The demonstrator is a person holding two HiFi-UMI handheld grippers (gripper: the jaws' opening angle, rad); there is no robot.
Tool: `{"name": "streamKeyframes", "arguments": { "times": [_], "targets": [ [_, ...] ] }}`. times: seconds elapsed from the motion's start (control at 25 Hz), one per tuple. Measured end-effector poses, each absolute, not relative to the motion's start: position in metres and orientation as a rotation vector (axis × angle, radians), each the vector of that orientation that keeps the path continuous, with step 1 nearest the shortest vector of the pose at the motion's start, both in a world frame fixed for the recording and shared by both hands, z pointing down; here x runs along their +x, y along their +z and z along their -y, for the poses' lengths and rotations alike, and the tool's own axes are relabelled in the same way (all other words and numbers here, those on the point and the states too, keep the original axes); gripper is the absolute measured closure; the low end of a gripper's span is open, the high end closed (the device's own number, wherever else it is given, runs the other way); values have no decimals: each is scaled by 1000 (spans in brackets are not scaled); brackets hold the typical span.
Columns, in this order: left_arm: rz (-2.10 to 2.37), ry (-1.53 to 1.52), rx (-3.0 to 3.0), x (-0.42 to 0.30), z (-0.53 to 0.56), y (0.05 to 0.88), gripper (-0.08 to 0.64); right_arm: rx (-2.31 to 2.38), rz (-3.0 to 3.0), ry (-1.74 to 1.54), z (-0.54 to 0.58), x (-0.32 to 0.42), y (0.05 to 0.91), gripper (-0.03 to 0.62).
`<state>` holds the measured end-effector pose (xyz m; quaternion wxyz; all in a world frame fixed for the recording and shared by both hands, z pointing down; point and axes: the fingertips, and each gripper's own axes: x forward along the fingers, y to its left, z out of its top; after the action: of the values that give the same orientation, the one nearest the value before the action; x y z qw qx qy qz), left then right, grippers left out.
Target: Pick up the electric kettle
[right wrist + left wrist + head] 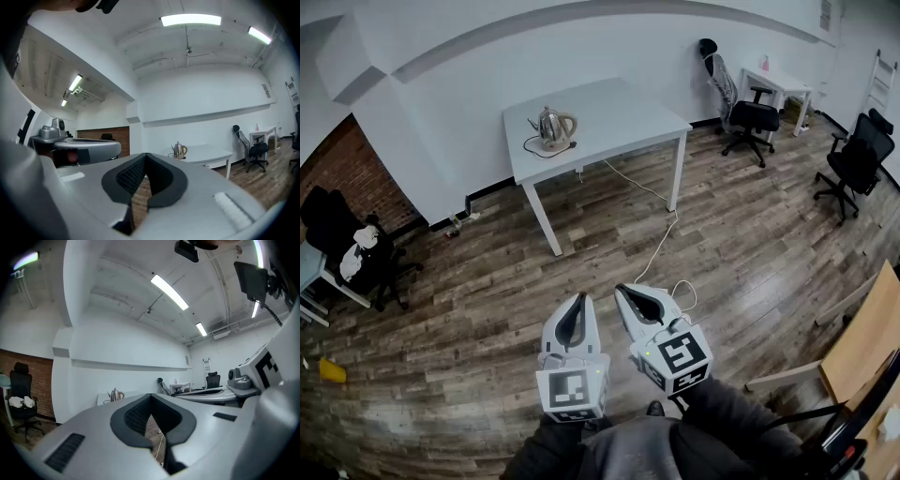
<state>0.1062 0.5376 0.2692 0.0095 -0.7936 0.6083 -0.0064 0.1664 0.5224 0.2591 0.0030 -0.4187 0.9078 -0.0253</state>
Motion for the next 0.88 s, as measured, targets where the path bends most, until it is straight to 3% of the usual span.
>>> {"name": "streamKeyframes", "arguments": {
  "times": [0.88],
  "targets": [
    [-1990,-25,-2460,136,-510,293,560,-1230,-2882,-119,-493,200,297,588]
  ]
}}
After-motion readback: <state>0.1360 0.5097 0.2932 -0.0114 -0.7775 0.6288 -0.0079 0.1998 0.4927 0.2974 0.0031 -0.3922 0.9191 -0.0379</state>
